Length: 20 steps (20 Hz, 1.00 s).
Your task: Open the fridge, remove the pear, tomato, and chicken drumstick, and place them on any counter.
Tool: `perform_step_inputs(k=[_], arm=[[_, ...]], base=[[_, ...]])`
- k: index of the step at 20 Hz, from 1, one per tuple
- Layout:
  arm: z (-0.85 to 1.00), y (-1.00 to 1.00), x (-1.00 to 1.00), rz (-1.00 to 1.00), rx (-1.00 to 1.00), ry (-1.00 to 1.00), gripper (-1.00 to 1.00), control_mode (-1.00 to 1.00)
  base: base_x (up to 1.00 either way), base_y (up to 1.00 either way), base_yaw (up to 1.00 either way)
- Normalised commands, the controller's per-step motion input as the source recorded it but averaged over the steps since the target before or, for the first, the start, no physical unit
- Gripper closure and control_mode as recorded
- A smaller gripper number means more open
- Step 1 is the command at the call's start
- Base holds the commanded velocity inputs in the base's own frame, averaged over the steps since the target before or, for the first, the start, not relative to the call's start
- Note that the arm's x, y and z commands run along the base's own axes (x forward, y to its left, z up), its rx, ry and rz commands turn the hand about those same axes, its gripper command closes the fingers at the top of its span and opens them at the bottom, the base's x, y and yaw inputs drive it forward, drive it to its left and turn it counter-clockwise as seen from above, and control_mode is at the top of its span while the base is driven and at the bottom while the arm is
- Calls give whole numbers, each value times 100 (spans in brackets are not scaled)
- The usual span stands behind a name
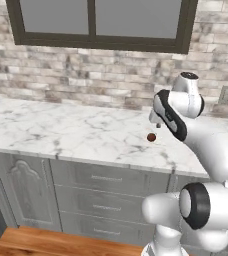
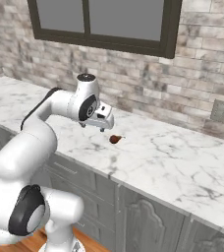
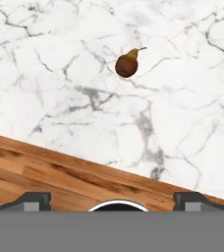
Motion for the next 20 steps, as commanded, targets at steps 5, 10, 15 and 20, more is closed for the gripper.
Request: perform_step_inputs(k=[5,10,15,20], arm=[[6,0,-98,0,4,21,-100,-100],[-39,26,-47,0,1,21,-100,-100],[-31,10,-3,2,0,10,-100,100],[0,0,0,0,0,0,-100,100]], base=[[0,0,0],[0,0,0],[0,0,0],[-79,-1,12]])
